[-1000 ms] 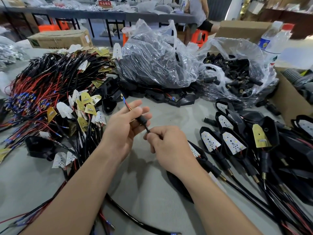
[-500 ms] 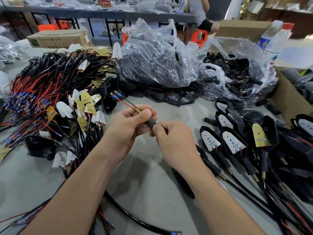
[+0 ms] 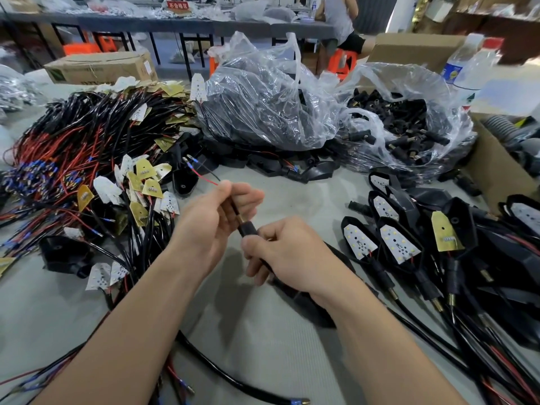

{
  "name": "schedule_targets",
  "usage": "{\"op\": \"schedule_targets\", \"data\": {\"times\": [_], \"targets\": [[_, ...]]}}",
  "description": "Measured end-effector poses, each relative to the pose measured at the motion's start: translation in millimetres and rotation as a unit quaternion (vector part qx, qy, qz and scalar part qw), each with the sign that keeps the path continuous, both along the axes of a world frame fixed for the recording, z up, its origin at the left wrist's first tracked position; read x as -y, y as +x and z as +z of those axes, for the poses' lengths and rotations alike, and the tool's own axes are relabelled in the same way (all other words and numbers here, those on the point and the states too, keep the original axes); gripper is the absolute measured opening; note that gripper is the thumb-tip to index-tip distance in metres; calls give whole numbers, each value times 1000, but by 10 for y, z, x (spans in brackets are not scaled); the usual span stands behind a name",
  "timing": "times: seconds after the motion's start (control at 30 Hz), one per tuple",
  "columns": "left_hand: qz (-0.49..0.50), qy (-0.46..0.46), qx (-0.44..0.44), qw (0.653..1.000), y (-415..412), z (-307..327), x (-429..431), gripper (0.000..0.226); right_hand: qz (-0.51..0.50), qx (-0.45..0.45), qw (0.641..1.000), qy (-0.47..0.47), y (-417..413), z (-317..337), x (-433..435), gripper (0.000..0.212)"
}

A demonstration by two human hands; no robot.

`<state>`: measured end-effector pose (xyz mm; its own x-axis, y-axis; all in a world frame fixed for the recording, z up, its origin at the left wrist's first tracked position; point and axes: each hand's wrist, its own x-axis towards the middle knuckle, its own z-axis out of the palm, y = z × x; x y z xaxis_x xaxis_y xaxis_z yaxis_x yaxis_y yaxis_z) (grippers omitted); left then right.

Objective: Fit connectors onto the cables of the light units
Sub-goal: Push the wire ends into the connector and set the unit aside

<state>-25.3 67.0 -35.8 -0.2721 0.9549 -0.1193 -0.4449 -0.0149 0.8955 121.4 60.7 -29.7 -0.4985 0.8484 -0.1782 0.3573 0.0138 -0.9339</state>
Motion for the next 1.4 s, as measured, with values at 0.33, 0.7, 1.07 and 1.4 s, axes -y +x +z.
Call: {"op": "schedule_targets", "data": {"times": [0.33,0.7,1.07,1.4], "targets": [[139,69,54,986,-152,-6,-54,36,80,159,979,96,196,129,-69,32],[-188,31,-187,964,266,-38,126,64,-356,-359,857,-105,126,76,-248,35],[-224,-24,-58,973,216,-27,127,52,-225,-327,914,-79,390,193,-326,16],[-151,-45,32,987,90,33,115,37,-219,-260,939,-51,365,148,-307,8]]}}
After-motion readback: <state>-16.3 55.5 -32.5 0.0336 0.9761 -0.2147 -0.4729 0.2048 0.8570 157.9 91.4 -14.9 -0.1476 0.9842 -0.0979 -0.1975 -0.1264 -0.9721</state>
